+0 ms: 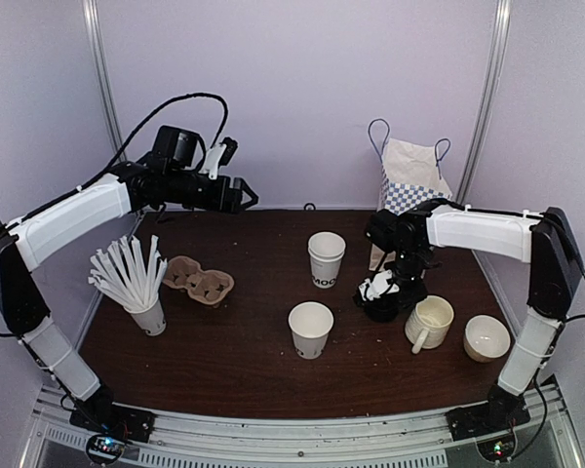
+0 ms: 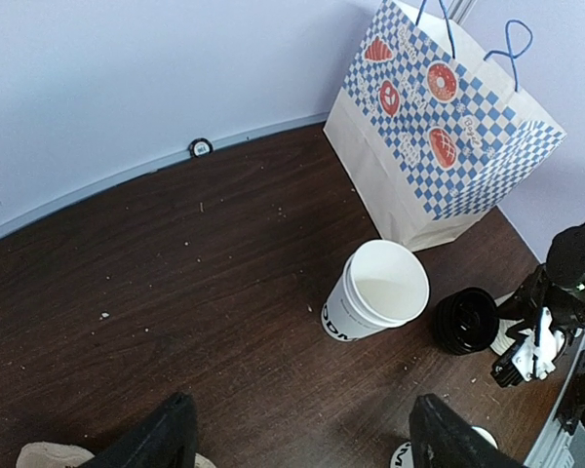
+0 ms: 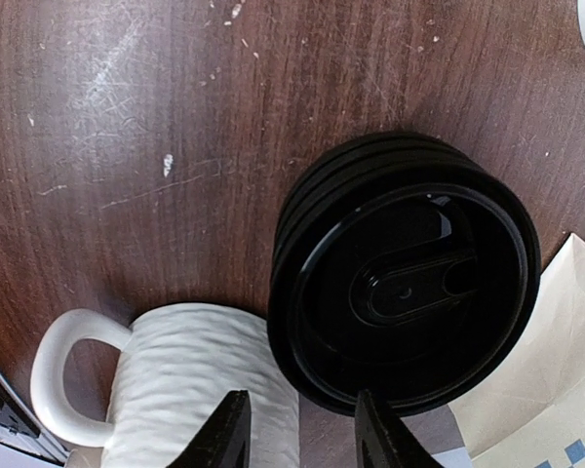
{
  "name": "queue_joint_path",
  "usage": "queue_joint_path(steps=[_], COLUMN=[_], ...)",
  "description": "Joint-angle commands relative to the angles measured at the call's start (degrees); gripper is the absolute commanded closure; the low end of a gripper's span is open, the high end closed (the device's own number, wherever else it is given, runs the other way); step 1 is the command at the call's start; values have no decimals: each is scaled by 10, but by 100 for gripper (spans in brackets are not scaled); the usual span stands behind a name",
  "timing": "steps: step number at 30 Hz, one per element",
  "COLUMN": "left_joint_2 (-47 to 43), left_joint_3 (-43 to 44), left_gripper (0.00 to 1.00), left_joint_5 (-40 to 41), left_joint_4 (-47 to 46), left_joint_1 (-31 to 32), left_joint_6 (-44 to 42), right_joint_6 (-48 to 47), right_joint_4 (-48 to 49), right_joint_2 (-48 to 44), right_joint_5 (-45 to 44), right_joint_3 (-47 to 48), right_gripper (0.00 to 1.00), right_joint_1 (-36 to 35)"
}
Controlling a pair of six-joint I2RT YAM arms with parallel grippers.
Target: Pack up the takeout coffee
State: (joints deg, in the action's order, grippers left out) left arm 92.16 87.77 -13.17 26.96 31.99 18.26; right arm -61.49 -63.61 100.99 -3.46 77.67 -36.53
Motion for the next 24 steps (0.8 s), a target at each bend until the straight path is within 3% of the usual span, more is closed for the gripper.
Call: queue_joint_path(steps=[1, 16, 24], left_joint_2=[11, 22, 28], left_joint_3=[17, 27, 29], left_gripper=[21, 21, 21], left_joint_5=[-19, -31, -42], left_joint_4=[-10, 0, 2], left_joint_1=[3, 3, 4], left_joint_6=[-9, -9, -7], right_joint_6=[-12, -21, -14], right_joint_4=[26, 34, 36], right_joint_2=[12, 28, 40], right_joint_5=[-24, -23, -30], right_joint_3=[-8, -22, -19], right_gripper=[60, 61, 69], right_joint_1=[-5, -14, -17])
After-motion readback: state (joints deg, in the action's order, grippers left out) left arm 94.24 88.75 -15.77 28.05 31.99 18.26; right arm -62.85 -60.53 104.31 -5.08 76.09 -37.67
